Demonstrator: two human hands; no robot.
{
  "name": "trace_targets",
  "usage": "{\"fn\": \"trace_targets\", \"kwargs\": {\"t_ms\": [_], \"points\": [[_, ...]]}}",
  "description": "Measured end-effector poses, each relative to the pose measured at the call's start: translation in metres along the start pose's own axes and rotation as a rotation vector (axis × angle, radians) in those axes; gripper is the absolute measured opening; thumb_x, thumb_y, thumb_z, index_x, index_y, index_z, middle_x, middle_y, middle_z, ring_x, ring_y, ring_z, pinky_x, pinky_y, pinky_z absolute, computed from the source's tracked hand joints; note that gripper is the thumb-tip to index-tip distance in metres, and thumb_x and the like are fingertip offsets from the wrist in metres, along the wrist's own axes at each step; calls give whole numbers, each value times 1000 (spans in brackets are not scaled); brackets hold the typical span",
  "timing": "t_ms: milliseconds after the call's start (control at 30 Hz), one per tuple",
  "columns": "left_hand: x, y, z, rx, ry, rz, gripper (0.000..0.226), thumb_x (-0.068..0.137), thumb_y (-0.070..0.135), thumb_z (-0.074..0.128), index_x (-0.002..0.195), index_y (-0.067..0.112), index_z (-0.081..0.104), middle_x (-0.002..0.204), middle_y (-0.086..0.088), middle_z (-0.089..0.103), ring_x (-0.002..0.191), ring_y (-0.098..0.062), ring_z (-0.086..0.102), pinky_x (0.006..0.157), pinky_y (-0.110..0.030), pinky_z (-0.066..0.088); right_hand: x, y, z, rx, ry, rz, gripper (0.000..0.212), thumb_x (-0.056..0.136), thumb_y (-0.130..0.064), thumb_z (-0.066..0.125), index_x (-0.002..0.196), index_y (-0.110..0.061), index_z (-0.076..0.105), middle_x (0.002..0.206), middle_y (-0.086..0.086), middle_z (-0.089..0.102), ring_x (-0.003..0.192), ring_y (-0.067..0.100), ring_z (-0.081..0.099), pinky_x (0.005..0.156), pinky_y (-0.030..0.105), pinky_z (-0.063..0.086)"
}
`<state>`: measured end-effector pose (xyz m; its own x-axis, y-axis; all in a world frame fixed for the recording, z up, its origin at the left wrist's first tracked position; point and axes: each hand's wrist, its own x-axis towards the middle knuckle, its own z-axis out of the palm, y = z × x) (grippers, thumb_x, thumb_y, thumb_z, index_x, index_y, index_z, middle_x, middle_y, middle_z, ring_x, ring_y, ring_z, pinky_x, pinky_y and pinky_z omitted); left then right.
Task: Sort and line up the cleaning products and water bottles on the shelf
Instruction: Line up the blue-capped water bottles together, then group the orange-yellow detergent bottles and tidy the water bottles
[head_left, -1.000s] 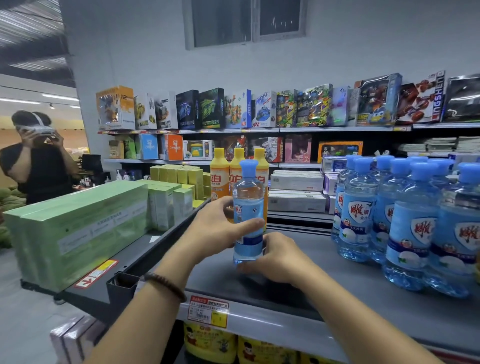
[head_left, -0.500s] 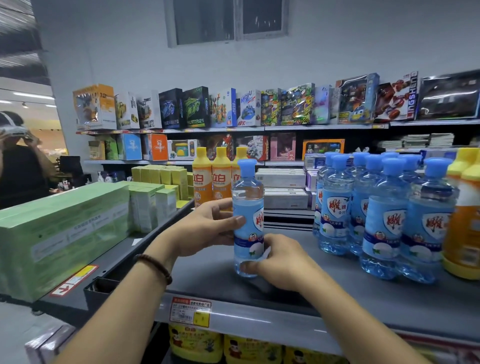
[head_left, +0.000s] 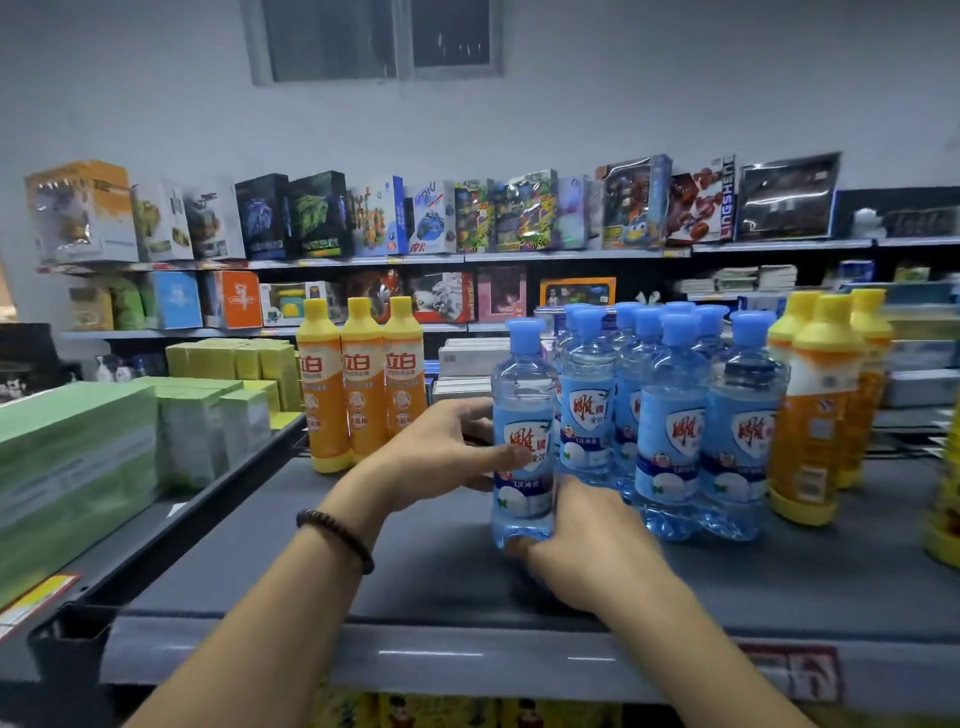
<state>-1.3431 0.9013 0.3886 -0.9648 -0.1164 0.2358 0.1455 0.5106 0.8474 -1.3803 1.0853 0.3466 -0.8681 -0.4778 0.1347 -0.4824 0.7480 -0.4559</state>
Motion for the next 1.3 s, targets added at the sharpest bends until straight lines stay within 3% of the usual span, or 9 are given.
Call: {"fn": "trace_targets", "kwargs": {"t_ms": [167, 333, 467, 733, 967, 1067, 1167, 1300], "points": [[22, 4, 27, 18, -39, 22, 45, 95, 36, 80, 137, 33, 65, 123, 4, 78, 108, -14, 77, 90, -40, 66, -5, 19, -14, -69, 44, 106, 51, 90, -55, 73, 124, -21, 57, 125, 6, 64, 119, 33, 63, 91, 42, 55], [34, 9, 50, 8, -73, 46, 40, 96, 38, 78, 133, 30, 66, 120, 4, 78, 108, -16, 76, 92, -41, 66, -6, 34, -22, -97, 75, 147, 41, 93, -39, 74, 125, -19, 58, 125, 7, 63, 117, 33, 64, 92, 43, 57], [40, 11, 64, 37, 6, 16, 44, 89, 36, 86, 126, 30, 63, 118, -2, 74, 104, -18, 76, 85, -42, 67, -6, 43, -24, -109, 97, 157, 42, 95, -37, 71, 128, -17, 57, 129, 9, 61, 121, 34, 62, 94, 43, 57], [44, 10, 77, 130, 131, 9, 43, 88, 35, 88, 118, 28, 58, 107, 3, 75, 96, -15, 76, 79, -45, 68, -1, 49, -26, -100, 118, 135, 36, 98, -35, 70, 125, -13, 60, 128, 11, 62, 120, 35, 63, 92, 42, 56], [42, 4, 88, 108, 236, -26, 41, 86, 43, 88, 112, 33, 57, 108, 7, 74, 100, -14, 74, 88, -47, 65, 3, 53, -23, -97, 135, 114, 37, 100, -35, 70, 129, -14, 61, 130, 9, 63, 119, 33, 64, 94, 41, 57], [29, 8, 103, 227, 399, -29, 41, 89, 41, 85, 113, 30, 53, 105, 10, 69, 94, -9, 69, 85, -41, 63, -1, 58, -27, 7, 155, 110, 32, 102, -44, 65, 120, -17, 63, 119, 5, 65, 109, 29, 65, 85, 39, 58], [10, 14, 130, 396, 578, 93, 35, 91, 37, 80, 107, 31, 49, 101, 13, 62, 90, -11, 66, 79, -40, 61, -13, 76, -41, 73, 234, 126, 30, 101, -54, 62, 106, -24, 62, 96, -5, 59, 91, 20, 61, 72, 33, 51], [1, 43, 196, 506, 462, 261, 25, 95, 45, 71, 106, 36, 50, 102, 16, 57, 93, -10, 60, 77, -31, 55, -34, 133, -69, 114, 440, 180, 26, 100, -53, 62, 89, -30, 58, 87, -11, 65, 80, 9, 62, 64, 28, 51]]}}
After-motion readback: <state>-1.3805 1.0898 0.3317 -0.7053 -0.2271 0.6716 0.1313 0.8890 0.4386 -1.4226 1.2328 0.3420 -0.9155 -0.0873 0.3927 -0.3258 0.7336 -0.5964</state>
